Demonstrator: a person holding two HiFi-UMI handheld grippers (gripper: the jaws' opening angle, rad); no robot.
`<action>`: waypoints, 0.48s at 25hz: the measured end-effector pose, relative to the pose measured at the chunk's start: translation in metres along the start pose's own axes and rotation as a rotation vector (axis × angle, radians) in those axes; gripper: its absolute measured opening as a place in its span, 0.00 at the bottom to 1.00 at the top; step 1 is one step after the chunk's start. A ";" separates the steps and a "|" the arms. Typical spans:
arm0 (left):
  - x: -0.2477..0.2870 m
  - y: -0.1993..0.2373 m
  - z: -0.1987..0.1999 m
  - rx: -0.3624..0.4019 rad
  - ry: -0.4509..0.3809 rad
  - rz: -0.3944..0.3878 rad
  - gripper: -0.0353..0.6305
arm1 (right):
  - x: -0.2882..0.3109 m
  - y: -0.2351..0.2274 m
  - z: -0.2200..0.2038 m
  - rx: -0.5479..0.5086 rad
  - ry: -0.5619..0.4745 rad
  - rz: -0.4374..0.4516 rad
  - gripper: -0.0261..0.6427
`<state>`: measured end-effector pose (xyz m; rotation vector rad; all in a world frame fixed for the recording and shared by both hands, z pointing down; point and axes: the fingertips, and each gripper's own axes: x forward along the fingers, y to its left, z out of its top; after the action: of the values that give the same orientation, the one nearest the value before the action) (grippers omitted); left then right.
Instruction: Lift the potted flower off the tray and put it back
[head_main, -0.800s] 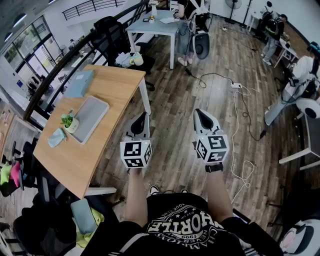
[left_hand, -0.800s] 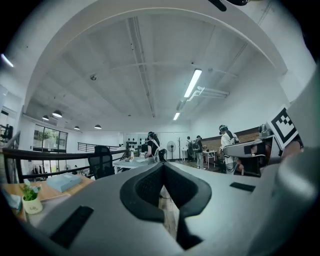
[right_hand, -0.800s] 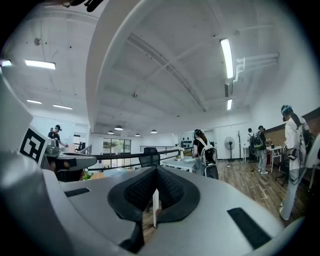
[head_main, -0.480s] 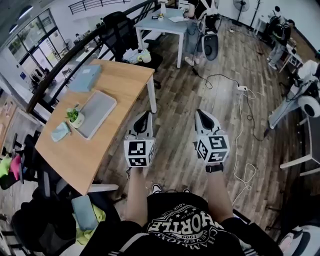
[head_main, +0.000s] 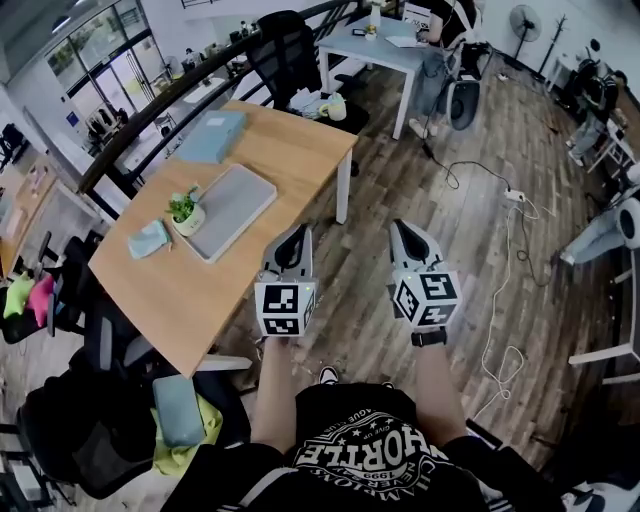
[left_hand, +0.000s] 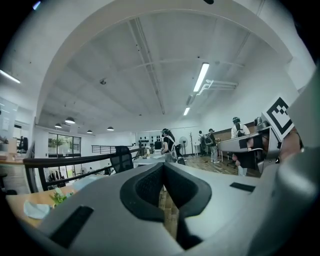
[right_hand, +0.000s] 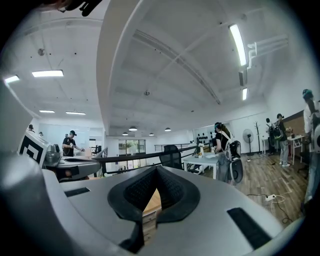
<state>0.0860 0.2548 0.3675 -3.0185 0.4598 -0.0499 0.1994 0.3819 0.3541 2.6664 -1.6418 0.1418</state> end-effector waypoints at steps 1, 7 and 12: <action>-0.005 0.011 -0.003 -0.003 0.002 0.014 0.08 | 0.007 0.011 -0.001 0.009 -0.003 0.013 0.06; -0.034 0.067 -0.015 -0.014 0.007 0.101 0.08 | 0.037 0.070 -0.001 0.022 -0.007 0.109 0.06; -0.054 0.097 -0.017 -0.028 0.003 0.162 0.08 | 0.054 0.104 0.005 0.022 -0.006 0.178 0.06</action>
<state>0.0047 0.1779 0.3745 -2.9966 0.7090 -0.0378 0.1312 0.2869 0.3492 2.5346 -1.8887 0.1541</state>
